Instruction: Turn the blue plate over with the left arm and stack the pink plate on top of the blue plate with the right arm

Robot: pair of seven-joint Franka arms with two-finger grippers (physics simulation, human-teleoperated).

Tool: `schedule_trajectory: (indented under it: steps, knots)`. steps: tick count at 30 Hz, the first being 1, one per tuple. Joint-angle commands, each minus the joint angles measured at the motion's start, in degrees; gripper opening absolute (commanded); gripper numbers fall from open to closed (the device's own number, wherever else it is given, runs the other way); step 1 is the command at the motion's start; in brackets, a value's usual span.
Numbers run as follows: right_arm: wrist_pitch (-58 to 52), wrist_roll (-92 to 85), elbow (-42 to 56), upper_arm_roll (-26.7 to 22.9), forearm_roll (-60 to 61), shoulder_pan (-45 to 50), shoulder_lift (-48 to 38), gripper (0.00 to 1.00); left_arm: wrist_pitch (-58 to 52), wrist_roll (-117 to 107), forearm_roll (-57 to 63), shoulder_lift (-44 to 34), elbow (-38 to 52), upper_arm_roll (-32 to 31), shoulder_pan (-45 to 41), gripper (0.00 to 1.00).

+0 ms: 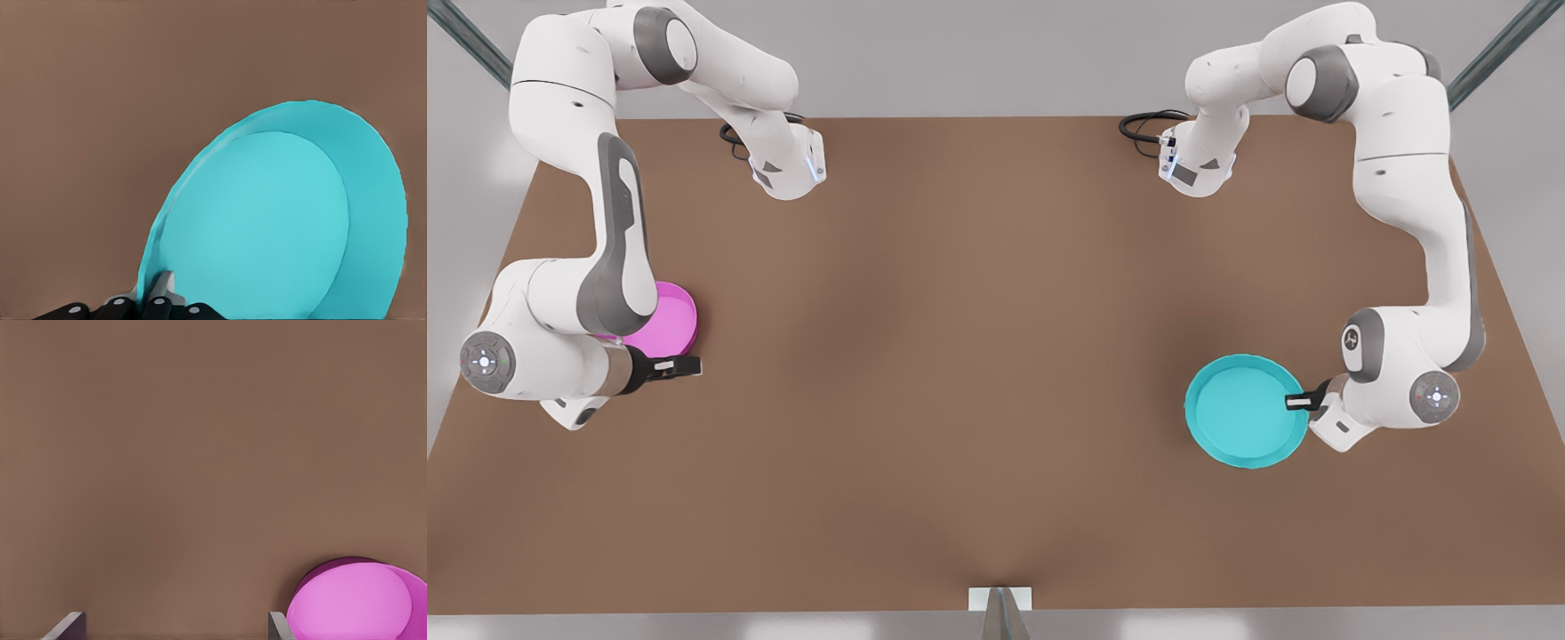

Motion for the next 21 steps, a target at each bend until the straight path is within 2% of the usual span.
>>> schedule_trajectory:
  steps: [1, 8, 14, 21]
  knots:
    - [0.0, 0.0, 0.0, 0.0, 0.0, 0.0, 0.0, 1.0, 0.0, 0.1, -4.1, 0.0, 0.0, 0.0, -0.1, 0.21]
    - [-0.1, 1.4, -0.4, 0.0, 0.2, 0.1, 0.1, 1.0, -0.9, -1.1, -1.6, 0.0, 0.7, -0.1, -0.8, 0.21]
    - [-3.3, 8.8, 1.5, 0.2, 5.4, 0.0, -0.4, 1.0, -3.5, -4.8, 2.6, -1.1, 0.7, 0.0, -4.3, 0.21]
    - [-3.1, 15.2, 2.0, 0.3, 3.3, 1.5, -0.4, 1.0, -7.7, -15.1, 9.3, -2.6, 0.7, -0.4, -9.3, 0.21]
